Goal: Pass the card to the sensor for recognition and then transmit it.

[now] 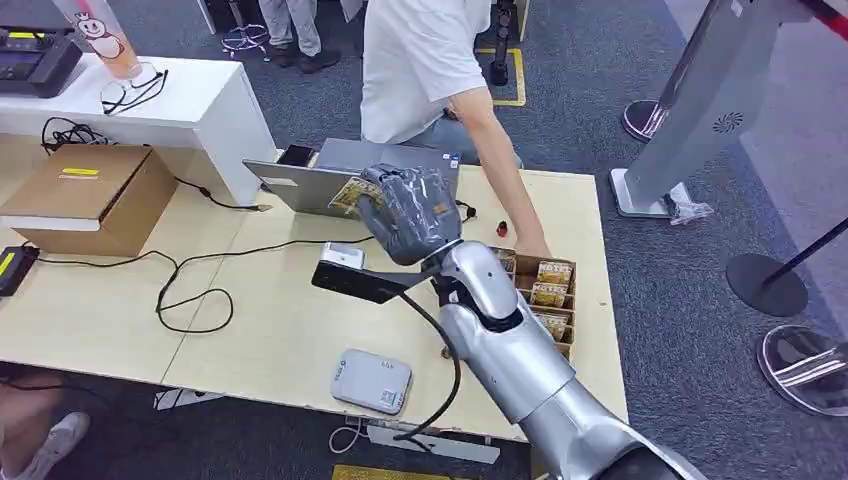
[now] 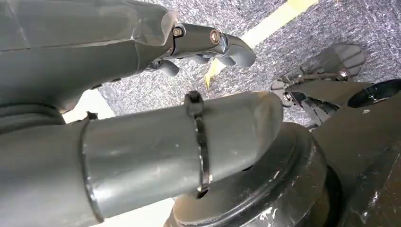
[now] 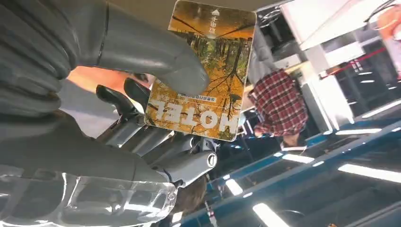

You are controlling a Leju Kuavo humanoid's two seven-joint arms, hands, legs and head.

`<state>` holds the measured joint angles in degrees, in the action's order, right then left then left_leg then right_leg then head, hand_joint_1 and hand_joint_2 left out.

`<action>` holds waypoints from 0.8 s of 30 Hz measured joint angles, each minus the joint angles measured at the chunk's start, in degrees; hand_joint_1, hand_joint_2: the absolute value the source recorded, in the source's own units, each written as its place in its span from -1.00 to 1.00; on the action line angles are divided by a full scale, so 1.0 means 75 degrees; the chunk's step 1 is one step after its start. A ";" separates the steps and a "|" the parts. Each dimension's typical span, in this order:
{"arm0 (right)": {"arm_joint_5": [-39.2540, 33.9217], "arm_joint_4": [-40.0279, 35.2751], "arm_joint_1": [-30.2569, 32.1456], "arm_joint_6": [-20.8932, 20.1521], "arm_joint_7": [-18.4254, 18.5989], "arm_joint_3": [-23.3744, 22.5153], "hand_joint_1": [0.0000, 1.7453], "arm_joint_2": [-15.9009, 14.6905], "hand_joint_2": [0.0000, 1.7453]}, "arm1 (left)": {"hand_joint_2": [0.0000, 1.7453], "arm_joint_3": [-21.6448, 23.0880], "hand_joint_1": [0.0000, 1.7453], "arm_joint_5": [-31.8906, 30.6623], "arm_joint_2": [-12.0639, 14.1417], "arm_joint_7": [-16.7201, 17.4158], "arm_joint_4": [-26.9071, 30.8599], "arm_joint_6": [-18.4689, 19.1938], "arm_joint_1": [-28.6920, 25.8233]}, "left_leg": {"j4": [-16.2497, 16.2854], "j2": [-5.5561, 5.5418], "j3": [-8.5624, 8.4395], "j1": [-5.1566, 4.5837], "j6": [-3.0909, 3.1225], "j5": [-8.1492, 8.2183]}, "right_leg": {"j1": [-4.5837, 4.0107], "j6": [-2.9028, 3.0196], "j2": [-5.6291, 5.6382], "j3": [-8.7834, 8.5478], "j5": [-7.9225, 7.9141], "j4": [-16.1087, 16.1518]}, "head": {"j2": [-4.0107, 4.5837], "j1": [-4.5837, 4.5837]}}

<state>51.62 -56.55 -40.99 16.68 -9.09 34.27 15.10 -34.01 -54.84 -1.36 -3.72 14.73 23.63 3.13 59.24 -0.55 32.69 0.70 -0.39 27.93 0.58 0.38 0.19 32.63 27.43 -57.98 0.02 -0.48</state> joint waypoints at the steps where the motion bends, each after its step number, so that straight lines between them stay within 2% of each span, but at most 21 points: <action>1: -0.0069 -0.0063 0.0036 -0.0043 -0.0017 0.0003 1.00 -0.0003 1.00 | -1.00 -0.0003 -1.00 0.0000 0.0003 -0.0003 0.0000 0.0000 -0.0003 | 0.0000 0.0000 0.0000 0.0000 0.0000 0.0000 | 0.0000 0.0000 0.0000 0.0000 0.0000 0.0000 | 0.0000 0.0000; 8: -0.0880 -0.0559 0.0279 -0.0536 -0.0227 0.0088 1.00 -0.0064 1.00 | -1.00 -0.0061 -1.00 -0.0006 0.0003 -0.0105 0.0000 0.0000 -0.0052 | 0.0000 0.0000 0.0000 0.0000 0.0000 0.0000 | 0.0000 0.0000 0.0000 0.0001 0.0000 0.0000 | 0.0000 0.0000; 24: -0.1891 -0.1177 0.0805 -0.0854 -0.0635 0.0251 1.00 -0.0265 1.00 | -1.00 -0.0222 -1.00 -0.0093 0.0006 -0.0230 0.0000 0.0000 -0.0141 | 0.0000 0.0000 0.0002 0.0000 0.0000 0.0001 | 0.0000 0.0000 0.0000 0.0001 0.0000 0.0000 | 0.0000 0.0000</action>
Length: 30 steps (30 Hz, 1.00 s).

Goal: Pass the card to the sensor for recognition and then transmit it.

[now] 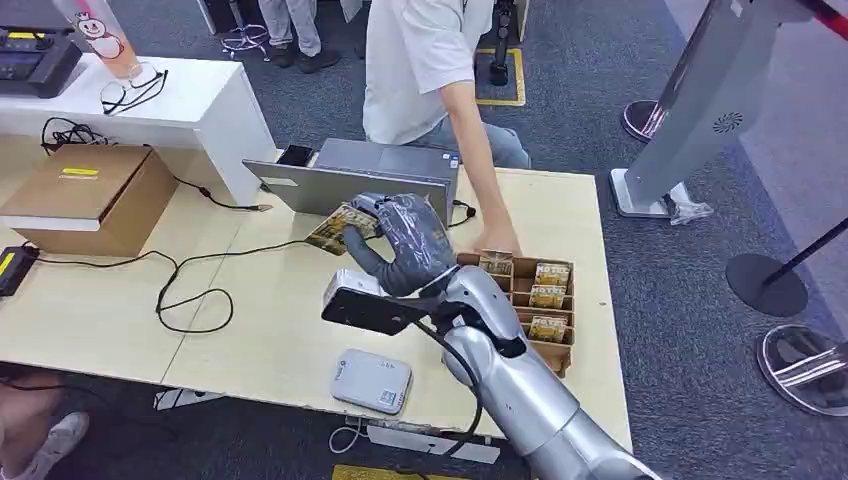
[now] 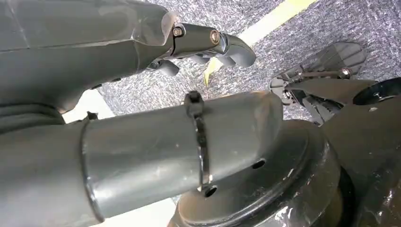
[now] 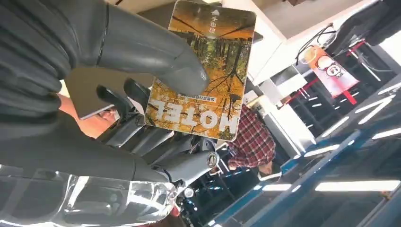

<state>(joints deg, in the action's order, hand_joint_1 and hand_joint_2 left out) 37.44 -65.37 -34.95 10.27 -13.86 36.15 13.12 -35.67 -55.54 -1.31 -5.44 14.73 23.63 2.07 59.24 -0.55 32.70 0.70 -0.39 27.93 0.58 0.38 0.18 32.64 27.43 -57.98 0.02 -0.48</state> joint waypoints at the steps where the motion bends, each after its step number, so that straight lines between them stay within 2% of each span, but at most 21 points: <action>1: -0.0029 -0.0026 0.0019 -0.0012 -0.0009 0.0000 1.00 -0.0009 1.00 | -1.00 -0.0006 -1.00 0.0000 0.0000 0.0000 0.0000 0.0000 0.0000 | 0.0000 0.0000 0.0000 0.0000 0.0000 0.0000 | 0.0000 0.0000 0.0000 0.0000 0.0000 0.0000 | 0.0000 0.0000; 12: -0.0344 -0.0513 0.0325 -0.0271 -0.0143 0.0006 1.00 -0.0181 1.00 | -1.00 -0.0041 -1.00 -0.0093 0.0000 -0.0020 0.0000 0.0003 0.0000 | 0.0000 0.0000 0.0001 0.0000 0.0000 0.0000 | 0.0000 0.0000 0.0000 0.0000 0.0000 0.0001 | 0.0000 0.0000; 30: -0.0586 -0.0737 0.0645 -0.0513 -0.0268 0.0245 1.00 -0.0405 1.00 | -1.00 -0.0160 -1.00 -0.0143 0.0000 -0.0099 0.0000 0.0000 -0.0005 | 0.0000 0.0000 0.0002 0.0000 0.0000 0.0001 | 0.0000 0.0000 0.0000 0.0000 0.0000 0.0001 | 0.0000 0.0000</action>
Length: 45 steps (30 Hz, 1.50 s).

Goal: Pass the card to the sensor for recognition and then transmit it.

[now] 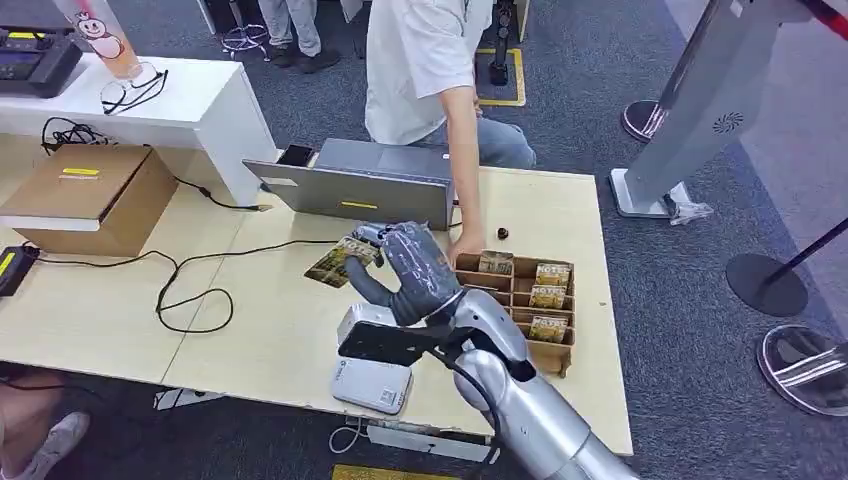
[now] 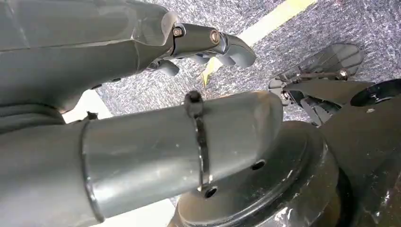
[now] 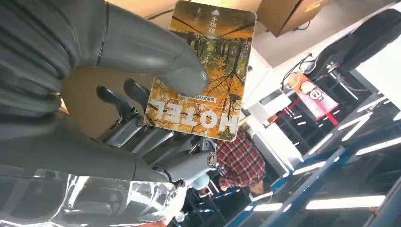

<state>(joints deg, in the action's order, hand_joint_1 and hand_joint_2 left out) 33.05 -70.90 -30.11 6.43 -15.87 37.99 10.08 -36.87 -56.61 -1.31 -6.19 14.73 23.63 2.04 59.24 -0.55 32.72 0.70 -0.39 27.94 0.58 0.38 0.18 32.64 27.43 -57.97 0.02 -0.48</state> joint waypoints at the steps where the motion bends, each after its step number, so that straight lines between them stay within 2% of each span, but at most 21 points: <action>1: -0.0003 -0.0003 0.0013 0.0000 0.0000 0.0024 1.00 -0.0015 1.00 | -1.00 -0.0003 -1.00 0.0000 0.0000 0.0000 0.0000 0.0000 -0.0001 | 0.0000 0.0000 0.0000 0.0000 0.0000 0.0000 | 0.0000 0.0000 0.0000 0.0000 0.0000 0.0000 | 0.0000 0.0000; 21: -0.0292 0.0020 0.0198 -0.0784 0.0233 0.0461 1.00 -0.0204 1.00 | -1.00 -0.0061 -1.00 -0.0111 0.0003 0.0015 0.0000 0.0029 0.0010 | 0.0000 0.0000 0.0001 0.0000 -0.0001 0.0001 | 0.0000 0.0001 0.0000 0.0002 0.0001 0.0000 | 0.0000 -0.0003; 45: -0.0274 0.0501 0.0511 -0.0930 0.0274 0.0525 1.00 -0.0306 1.00 | -1.00 -0.0064 -1.00 -0.0131 0.0003 0.0105 0.0000 0.0073 0.0054 | 0.0000 0.0000 0.0001 0.0000 -0.0001 0.0001 | 0.0000 0.0001 0.0000 0.0003 0.0001 0.0000 | 0.0000 0.0000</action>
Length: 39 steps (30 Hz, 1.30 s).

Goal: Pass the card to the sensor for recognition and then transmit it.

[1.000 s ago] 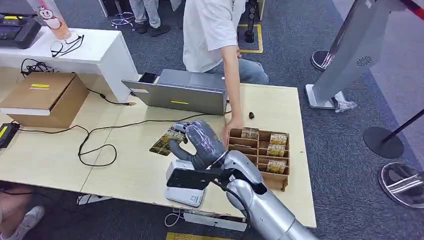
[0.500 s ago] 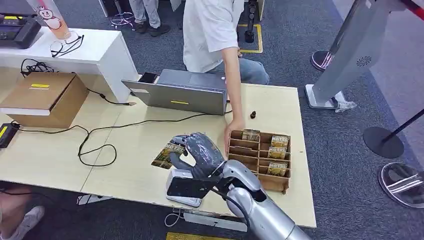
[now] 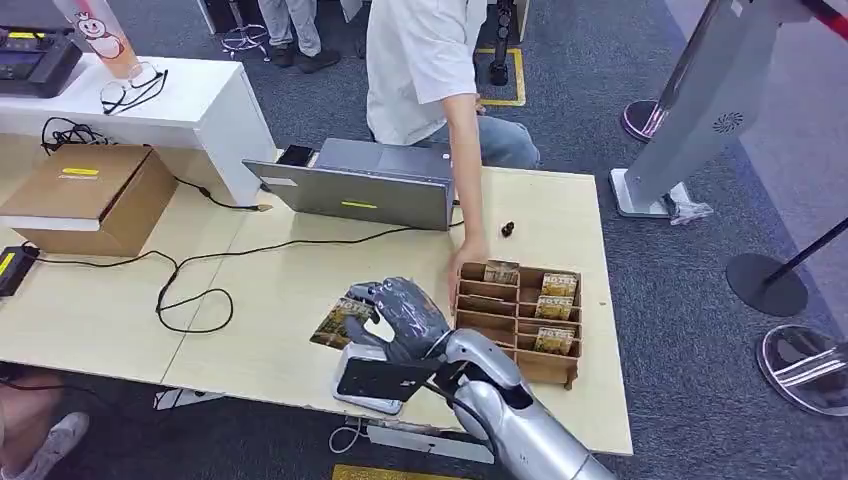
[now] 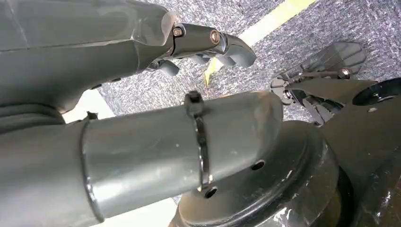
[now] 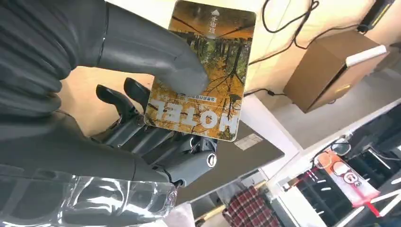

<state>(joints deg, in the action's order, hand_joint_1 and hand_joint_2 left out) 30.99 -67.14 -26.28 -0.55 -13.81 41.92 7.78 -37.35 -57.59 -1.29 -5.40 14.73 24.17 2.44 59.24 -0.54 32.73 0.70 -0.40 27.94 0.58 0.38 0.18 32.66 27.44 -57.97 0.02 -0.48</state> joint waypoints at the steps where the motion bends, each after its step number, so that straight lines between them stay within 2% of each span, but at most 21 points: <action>1: 0.0000 0.0026 0.0010 -0.0009 0.0000 0.0003 1.00 0.0000 1.00 | -1.00 0.0000 -1.00 0.0000 0.0000 0.0000 0.0000 0.0000 0.0000 | 0.0000 0.0000 0.0000 0.0000 0.0000 0.0000 | 0.0000 0.0000 0.0000 0.0000 0.0000 0.0000 | 0.0000 0.0000; 20: 0.0096 0.0487 0.0166 -0.0248 0.0140 0.0198 1.00 0.0000 1.00 | -1.00 0.0000 -1.00 0.0000 0.0003 -0.0015 0.0000 -0.0003 0.0002 | 0.0000 0.0000 0.0000 0.0000 0.0000 0.0000 | 0.0000 0.0000 0.0000 0.0000 0.0000 0.0000 | 0.0000 0.0000; 39: 0.0125 0.1038 0.0204 -0.0233 0.0402 0.0385 1.00 0.0015 1.00 | -1.00 0.0000 -1.00 0.0026 0.0029 -0.0079 -0.0003 -0.0023 -0.0003 | 0.0000 0.0000 0.0003 0.0000 0.0000 0.0000 | 0.0000 0.0000 -0.0001 0.0000 0.0000 0.0000 | 0.0000 0.0000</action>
<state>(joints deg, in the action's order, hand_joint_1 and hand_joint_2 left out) 31.93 -59.36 -24.75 -2.29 -10.80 44.81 7.89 -37.35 -57.40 -1.07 -5.99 14.71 24.00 2.42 59.24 -0.55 32.75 0.70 -0.40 27.94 0.58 0.38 0.18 32.66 27.44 -57.97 0.02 -0.48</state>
